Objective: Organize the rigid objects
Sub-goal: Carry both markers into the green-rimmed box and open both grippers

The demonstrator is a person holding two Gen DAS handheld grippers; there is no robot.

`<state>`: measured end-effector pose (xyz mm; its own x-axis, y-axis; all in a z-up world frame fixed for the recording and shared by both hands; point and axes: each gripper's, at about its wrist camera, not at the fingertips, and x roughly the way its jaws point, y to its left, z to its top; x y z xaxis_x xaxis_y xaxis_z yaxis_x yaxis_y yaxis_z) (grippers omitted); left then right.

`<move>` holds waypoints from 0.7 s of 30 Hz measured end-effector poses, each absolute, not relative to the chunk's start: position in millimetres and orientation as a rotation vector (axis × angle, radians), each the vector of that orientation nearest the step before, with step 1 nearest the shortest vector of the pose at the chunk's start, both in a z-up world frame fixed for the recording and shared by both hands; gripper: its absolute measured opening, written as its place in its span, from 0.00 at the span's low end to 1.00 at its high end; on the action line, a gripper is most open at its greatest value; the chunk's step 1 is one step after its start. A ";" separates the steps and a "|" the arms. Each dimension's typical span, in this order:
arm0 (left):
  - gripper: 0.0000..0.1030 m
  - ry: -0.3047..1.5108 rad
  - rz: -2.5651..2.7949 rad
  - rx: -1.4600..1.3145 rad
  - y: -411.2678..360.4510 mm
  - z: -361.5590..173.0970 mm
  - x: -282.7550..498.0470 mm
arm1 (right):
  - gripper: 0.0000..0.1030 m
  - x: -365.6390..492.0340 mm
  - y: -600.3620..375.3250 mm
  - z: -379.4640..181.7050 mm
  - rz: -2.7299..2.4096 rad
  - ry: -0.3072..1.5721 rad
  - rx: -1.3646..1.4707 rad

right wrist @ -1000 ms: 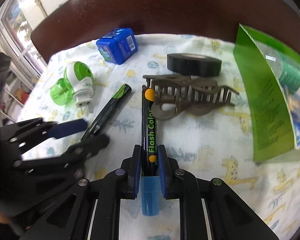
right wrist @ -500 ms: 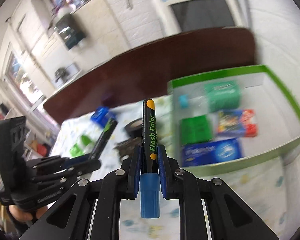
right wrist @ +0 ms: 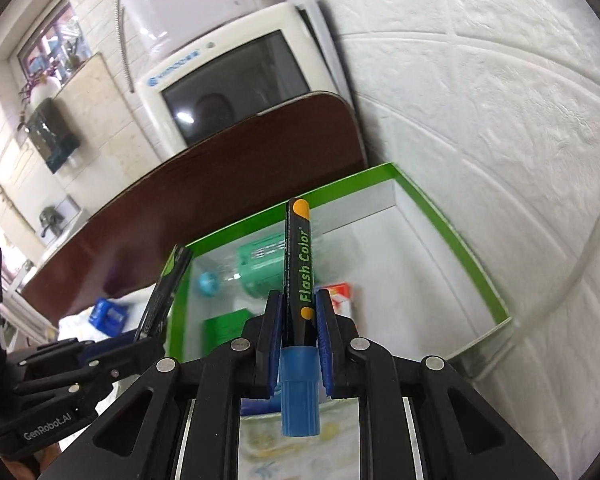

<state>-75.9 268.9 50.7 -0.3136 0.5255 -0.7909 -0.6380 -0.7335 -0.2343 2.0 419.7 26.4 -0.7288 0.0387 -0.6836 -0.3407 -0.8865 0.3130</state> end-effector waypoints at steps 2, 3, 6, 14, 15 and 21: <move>0.14 0.165 2.076 -1.205 288.5 45.4 -79.8 | 0.17 -0.8 428.9 23.0 2.641 0.596 -1.041; 0.14 0.169 2.074 -1.209 298.4 41.8 -81.2 | 0.17 -1.3 435.0 20.8 2.628 0.589 -1.041; 0.14 0.156 2.039 -1.247 324.0 27.5 -85.8 | 0.17 -0.8 451.5 12.3 2.594 0.601 -1.044; 0.13 0.109 2.001 -1.336 355.3 1.6 -100.3 | 0.17 -0.3 474.9 -10.5 2.524 0.580 -1.057; 0.13 0.090 1.992 -1.349 355.0 0.1 -103.3 | 0.17 -0.6 475.4 -10.7 2.520 0.568 -1.053; 0.14 0.026 1.981 -1.384 352.6 -7.0 -113.1 | 0.17 -8.8 477.4 -12.0 2.511 0.544 -1.063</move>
